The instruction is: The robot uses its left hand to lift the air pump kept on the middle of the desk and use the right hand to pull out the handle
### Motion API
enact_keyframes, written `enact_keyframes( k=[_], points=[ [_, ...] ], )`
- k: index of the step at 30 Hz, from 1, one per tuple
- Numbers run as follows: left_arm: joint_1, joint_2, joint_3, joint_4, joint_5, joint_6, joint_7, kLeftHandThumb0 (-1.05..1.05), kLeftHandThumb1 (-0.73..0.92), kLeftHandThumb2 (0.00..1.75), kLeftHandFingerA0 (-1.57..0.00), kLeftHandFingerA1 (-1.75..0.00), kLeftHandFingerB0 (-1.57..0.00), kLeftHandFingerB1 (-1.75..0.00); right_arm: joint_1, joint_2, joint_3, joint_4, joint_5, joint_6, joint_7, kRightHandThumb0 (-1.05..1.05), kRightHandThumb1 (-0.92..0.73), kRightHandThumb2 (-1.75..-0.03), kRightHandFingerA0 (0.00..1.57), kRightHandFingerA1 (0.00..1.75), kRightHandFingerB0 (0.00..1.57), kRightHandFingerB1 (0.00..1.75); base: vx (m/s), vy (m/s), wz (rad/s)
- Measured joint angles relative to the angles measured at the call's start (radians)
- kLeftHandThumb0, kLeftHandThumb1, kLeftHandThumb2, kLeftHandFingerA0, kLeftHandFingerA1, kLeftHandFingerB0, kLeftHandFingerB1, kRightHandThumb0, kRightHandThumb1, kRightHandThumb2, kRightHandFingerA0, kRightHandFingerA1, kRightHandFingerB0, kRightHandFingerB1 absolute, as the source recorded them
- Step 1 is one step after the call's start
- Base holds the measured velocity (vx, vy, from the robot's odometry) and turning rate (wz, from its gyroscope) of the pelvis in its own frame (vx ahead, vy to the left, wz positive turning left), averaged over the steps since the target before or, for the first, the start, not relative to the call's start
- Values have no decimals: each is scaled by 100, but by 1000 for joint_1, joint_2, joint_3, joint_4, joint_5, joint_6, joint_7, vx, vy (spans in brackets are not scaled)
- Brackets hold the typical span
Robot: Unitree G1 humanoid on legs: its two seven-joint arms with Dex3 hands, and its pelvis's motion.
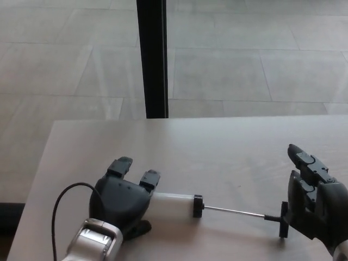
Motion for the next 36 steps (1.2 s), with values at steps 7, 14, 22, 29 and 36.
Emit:
enact_keyframes(
  k=[7,14,22,29,36],
  points=[
    [15,36,106,-79,-102,-48,-79,-98,58,97,0,-11,0,0,-20,-10,-42,0,2,-6,-5,-95,-80,-117,0,19,0,6,0,0,0],
    [32,37,233,-144,-212,-78,-134,-86,68,104,0,-23,-3,-26,-39,-57,-84,5,5,-6,-3,-96,-80,-115,0,17,2,6,0,0,0],
    [104,77,445,-174,-336,-92,-197,-71,81,64,-19,-46,-25,-33,-33,-201,-197,69,15,-8,8,-96,-75,-112,0,20,10,19,0,0,0],
    [234,123,665,-171,-435,-91,-242,-67,83,65,-25,-54,-29,-40,25,-316,-319,157,39,-17,21,-65,-69,-99,6,50,14,45,0,0,0],
    [413,138,892,-142,-532,-92,-282,-80,57,100,-24,-64,-37,-61,110,-379,-437,256,64,-32,31,-58,-64,-99,47,81,28,52,0,0,0]
  ],
)
